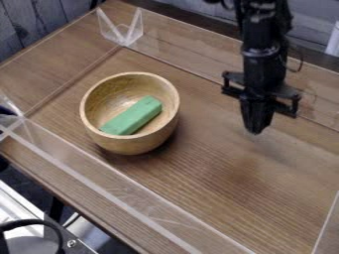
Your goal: Put the green block in the brown bowl
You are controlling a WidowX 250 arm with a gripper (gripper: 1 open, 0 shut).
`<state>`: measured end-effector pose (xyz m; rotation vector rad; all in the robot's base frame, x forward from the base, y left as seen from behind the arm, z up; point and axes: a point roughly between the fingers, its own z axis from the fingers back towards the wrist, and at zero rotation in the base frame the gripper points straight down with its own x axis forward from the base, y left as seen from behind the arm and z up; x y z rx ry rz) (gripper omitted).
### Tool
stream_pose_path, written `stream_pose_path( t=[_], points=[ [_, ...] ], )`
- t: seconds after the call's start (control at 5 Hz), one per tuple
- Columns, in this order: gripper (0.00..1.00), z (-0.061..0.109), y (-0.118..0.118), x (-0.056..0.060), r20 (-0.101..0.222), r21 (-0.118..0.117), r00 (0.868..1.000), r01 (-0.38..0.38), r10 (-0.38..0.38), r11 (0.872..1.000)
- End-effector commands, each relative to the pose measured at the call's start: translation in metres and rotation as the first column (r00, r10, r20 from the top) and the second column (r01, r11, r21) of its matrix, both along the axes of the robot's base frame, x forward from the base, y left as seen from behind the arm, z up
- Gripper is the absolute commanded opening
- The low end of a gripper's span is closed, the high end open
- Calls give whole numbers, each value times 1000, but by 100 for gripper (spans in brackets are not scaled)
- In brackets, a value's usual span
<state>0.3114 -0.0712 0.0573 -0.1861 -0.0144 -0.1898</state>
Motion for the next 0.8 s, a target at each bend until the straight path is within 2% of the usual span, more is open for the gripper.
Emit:
stream_pose_path(
  t=[0.0,0.2,0.6],
  points=[
    [0,50,13,0,73,12,997,1,-2,1000],
    [0,74,40,-5,74,30,997,-35,33,999],
    [0,115,100,-15,107,44,987,-128,123,991]
  ],
)
